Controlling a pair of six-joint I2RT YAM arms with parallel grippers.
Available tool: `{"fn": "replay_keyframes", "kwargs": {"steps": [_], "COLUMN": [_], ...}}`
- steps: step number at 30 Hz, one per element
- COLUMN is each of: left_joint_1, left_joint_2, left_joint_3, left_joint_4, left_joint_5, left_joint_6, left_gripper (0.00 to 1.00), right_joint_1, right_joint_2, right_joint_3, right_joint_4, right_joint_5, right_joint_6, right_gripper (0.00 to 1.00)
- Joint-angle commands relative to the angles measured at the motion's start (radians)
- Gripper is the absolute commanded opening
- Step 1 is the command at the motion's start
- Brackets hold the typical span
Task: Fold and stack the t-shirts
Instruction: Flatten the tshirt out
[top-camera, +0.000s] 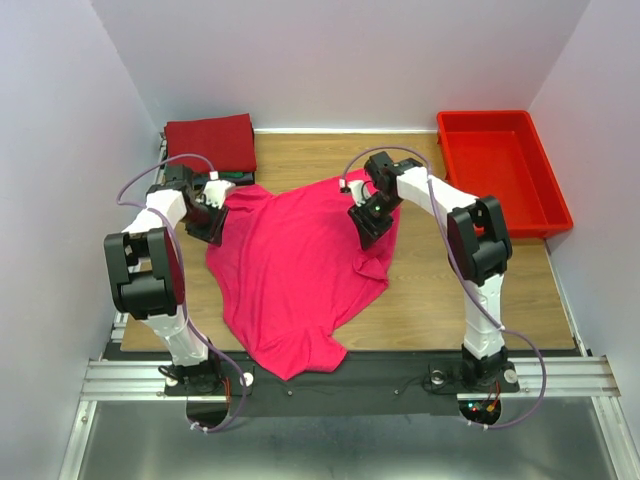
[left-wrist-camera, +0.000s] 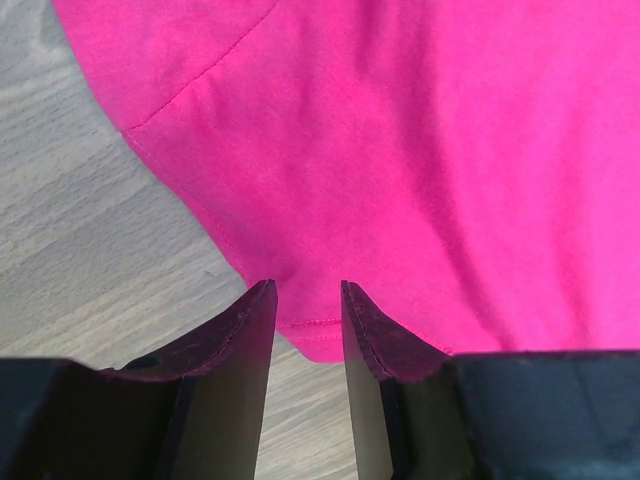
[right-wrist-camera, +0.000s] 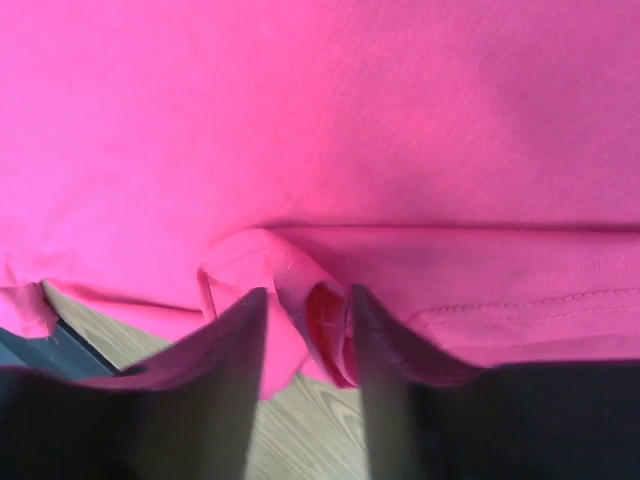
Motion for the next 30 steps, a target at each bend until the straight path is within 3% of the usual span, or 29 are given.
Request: {"fn": "replay_keyframes", "kwargs": {"steps": [1, 2, 3, 6, 8, 17, 30], "left_joint_1": [0.000, 0.001, -0.001, 0.001, 0.001, 0.002, 0.007], "left_joint_2": [0.009, 0.018, 0.020, 0.034, 0.049, 0.101, 0.201], "left_joint_3": [-0.021, -0.024, -0.027, -0.033, -0.033, -0.027, 0.097], "left_joint_4": [0.008, 0.009, 0.015, 0.041, 0.046, 0.090, 0.097], "left_joint_5": [-0.022, -0.032, -0.035, -0.065, -0.077, -0.137, -0.246], "left_joint_6": [-0.011, -0.015, -0.020, -0.029, -0.032, -0.035, -0.028], "left_gripper": [0.44, 0.43, 0.42, 0.36, 0.30, 0.01, 0.00], "right_joint_1": [0.009, 0.009, 0.008, 0.005, -0.009, -0.148, -0.273], "right_joint_2": [-0.019, -0.025, -0.036, -0.102, -0.169, -0.375, -0.335], "right_joint_3": [0.025, 0.012, 0.005, -0.040, -0.086, -0.302, -0.461], "right_joint_4": [-0.024, -0.035, -0.043, -0.069, -0.101, -0.201, -0.080], "right_joint_5": [-0.023, -0.016, -0.005, 0.047, 0.081, 0.254, 0.464], "right_joint_6": [-0.023, -0.031, -0.037, -0.064, -0.084, -0.212, -0.302], "right_gripper": [0.39, 0.33, 0.21, 0.06, 0.03, 0.01, 0.03]}}
